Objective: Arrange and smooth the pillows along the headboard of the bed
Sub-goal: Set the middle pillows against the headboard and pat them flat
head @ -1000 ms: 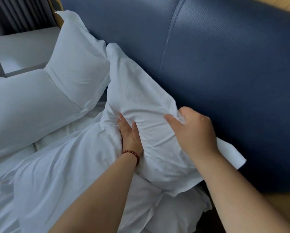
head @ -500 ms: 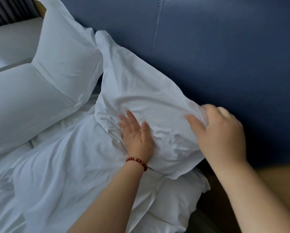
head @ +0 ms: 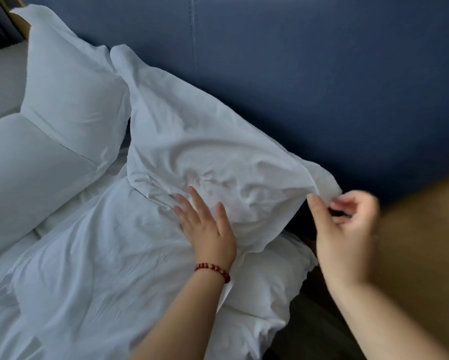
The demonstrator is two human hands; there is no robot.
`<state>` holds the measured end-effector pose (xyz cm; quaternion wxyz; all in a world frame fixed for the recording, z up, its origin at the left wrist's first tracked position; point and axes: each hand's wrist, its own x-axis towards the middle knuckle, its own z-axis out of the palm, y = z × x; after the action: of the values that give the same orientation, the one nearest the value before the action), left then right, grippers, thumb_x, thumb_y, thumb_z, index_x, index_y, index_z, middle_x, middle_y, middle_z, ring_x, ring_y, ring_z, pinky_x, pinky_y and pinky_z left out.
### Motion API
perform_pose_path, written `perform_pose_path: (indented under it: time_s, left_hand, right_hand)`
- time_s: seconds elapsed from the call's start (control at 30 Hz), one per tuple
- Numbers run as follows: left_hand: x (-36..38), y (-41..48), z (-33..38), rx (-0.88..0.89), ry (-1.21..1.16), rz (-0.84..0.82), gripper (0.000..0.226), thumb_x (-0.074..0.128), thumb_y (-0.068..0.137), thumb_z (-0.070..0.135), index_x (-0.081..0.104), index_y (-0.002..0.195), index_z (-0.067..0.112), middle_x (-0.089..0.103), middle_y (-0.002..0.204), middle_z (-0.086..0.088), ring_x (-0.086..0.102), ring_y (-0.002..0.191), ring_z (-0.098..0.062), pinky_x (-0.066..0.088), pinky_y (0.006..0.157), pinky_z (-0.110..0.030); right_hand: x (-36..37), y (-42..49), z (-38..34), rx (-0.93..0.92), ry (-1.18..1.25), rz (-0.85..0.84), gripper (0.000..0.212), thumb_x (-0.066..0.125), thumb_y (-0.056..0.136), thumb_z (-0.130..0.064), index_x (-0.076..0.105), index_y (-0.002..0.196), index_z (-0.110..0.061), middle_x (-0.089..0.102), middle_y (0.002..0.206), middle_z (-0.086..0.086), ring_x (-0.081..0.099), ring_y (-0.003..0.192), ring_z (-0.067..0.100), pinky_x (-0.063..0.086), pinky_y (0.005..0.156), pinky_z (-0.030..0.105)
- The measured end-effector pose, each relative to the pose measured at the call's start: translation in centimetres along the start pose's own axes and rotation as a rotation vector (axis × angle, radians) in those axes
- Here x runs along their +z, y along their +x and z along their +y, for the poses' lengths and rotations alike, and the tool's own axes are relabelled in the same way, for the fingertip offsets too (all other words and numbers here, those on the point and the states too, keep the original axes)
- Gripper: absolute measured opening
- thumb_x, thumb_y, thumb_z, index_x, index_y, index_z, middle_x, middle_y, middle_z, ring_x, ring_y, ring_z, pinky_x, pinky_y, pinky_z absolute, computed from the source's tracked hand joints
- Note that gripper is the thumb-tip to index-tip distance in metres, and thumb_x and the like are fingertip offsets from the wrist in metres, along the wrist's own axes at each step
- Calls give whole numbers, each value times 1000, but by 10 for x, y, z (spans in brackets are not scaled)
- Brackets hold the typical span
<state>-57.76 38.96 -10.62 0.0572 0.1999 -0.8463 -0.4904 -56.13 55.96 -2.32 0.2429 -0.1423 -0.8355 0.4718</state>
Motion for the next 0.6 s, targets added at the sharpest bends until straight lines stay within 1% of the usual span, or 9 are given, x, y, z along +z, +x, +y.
perform_pose_path:
  time_s: [0.07,0.13,0.2,0.3,0.33,0.4,0.47,0.53,0.6]
  left_hand:
    - [12,-4,-5,-34,157,-118,66,11,99,54,-18,154,30,-27,161,-4,-27,147,-19,-20,117,-39]
    - [18,7,-6,-46,256,-227,65,13,102,51,-22,152,28,-25,162,-7,-25,148,-21,-16,119,-45]
    - [15,20,-3,-15,292,-281,66,16,103,50,-21,153,28,-24,163,-6,-20,150,-20,-10,121,-47]
    - [-7,14,-9,84,415,-279,67,20,102,53,-14,155,31,-14,165,-2,-11,152,-20,-3,122,-45]
    - [-16,6,-19,101,531,-264,67,19,101,56,-15,154,34,-14,165,0,-12,152,-21,-6,121,-43]
    - [-30,-12,-45,120,824,-261,70,10,97,60,-25,151,32,-20,163,-3,-20,150,-26,-15,120,-42]
    - [-32,-22,-64,146,975,-287,72,4,94,60,-33,146,27,-25,162,-7,-23,149,-29,-13,121,-45]
    - [-29,-20,-64,172,969,-304,74,11,97,59,-29,149,25,-23,163,-7,-20,150,-29,-11,121,-45]
    - [-33,-18,-62,181,930,-268,72,17,99,57,-20,154,28,-21,163,-4,-20,150,-27,-14,121,-44]
  right_hand:
    - [14,-11,20,399,215,-193,57,77,75,-52,49,118,-28,61,116,-2,62,103,12,52,90,34]
    - [34,-12,34,594,411,-435,56,78,80,-29,49,128,-27,64,118,-8,64,104,4,51,84,21]
    - [54,-5,47,618,476,-519,44,78,82,-21,58,121,-29,69,114,-11,66,104,4,52,81,19]
    - [61,0,49,614,404,-296,16,78,82,-24,69,95,-20,74,93,-3,69,93,18,54,78,29]
    - [58,-3,50,565,293,-207,14,76,84,-27,67,86,-17,72,83,-3,68,83,17,52,70,28]
    - [55,-18,58,527,176,-110,26,72,88,-32,60,79,-10,66,72,-1,64,70,15,50,64,30]
    - [60,-38,64,645,319,-177,22,71,88,-30,61,84,-12,68,75,-1,66,73,15,56,75,34]
    - [76,-55,67,754,401,-348,24,76,84,-32,61,97,-17,70,91,-3,66,86,12,55,84,34]
    - [92,-58,70,739,337,-419,32,80,79,-34,61,101,-20,69,97,-6,64,89,7,51,78,26]
